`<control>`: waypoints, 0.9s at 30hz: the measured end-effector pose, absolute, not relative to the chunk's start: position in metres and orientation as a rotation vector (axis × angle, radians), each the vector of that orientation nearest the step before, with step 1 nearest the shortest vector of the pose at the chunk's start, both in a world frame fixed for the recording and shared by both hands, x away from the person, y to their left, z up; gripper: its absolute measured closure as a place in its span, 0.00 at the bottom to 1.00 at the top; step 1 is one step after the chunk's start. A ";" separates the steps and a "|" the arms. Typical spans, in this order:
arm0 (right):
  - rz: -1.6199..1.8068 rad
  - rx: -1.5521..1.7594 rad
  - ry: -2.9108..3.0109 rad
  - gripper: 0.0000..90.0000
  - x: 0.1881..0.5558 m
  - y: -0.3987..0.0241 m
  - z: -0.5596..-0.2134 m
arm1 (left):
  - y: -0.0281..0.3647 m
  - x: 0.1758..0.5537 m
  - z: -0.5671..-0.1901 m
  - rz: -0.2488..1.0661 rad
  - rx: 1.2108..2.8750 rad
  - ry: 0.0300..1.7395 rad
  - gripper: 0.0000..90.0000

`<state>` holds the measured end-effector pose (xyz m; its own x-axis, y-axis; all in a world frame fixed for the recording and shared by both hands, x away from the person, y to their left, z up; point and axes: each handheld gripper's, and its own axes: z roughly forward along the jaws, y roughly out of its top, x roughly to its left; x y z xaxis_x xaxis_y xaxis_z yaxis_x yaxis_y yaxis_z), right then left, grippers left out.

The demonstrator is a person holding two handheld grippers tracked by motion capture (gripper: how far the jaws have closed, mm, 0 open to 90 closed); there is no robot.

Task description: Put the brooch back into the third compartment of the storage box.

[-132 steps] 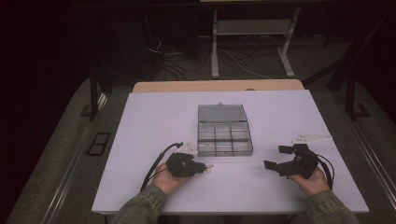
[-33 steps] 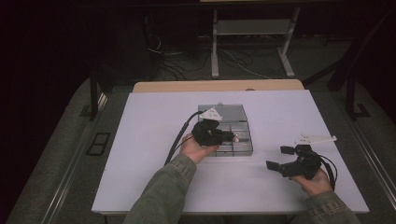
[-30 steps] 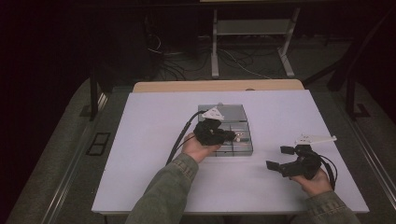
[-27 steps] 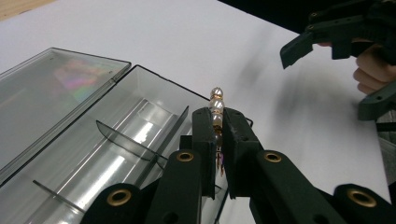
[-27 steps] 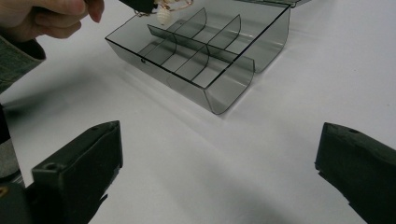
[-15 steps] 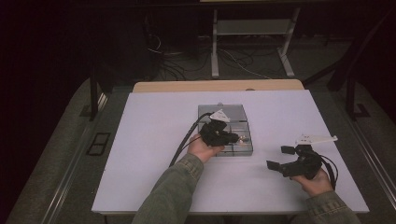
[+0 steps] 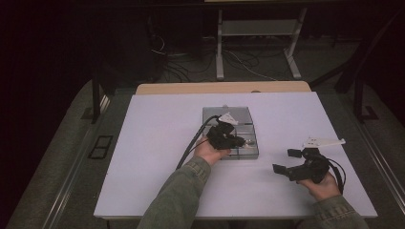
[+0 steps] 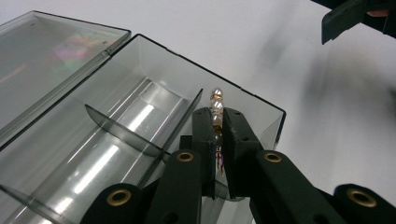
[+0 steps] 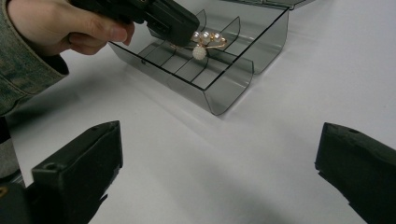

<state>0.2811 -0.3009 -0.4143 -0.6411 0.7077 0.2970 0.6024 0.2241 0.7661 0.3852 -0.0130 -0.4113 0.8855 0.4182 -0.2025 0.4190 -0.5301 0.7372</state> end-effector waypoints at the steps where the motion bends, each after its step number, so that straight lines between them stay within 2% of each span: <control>1: 1.396 1.273 2.365 0.01 0.281 -0.301 -0.414 | -0.013 0.385 -0.411 -0.001 2.191 0.599 0.92; 13: 1.402 1.275 2.361 0.01 0.281 -0.302 -0.413 | -0.026 0.387 -0.413 0.009 2.240 0.626 0.90; 27: 1.399 1.278 2.368 0.01 0.282 -0.302 -0.414 | -0.008 0.389 -0.400 -0.028 2.131 0.696 0.71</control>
<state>0.2819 -0.3017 -0.4139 -0.6399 0.7064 0.3024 0.6058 0.2216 0.7642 0.3890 -0.0079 -0.4004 0.8432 0.4692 -0.2624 0.4886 -0.4654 0.7380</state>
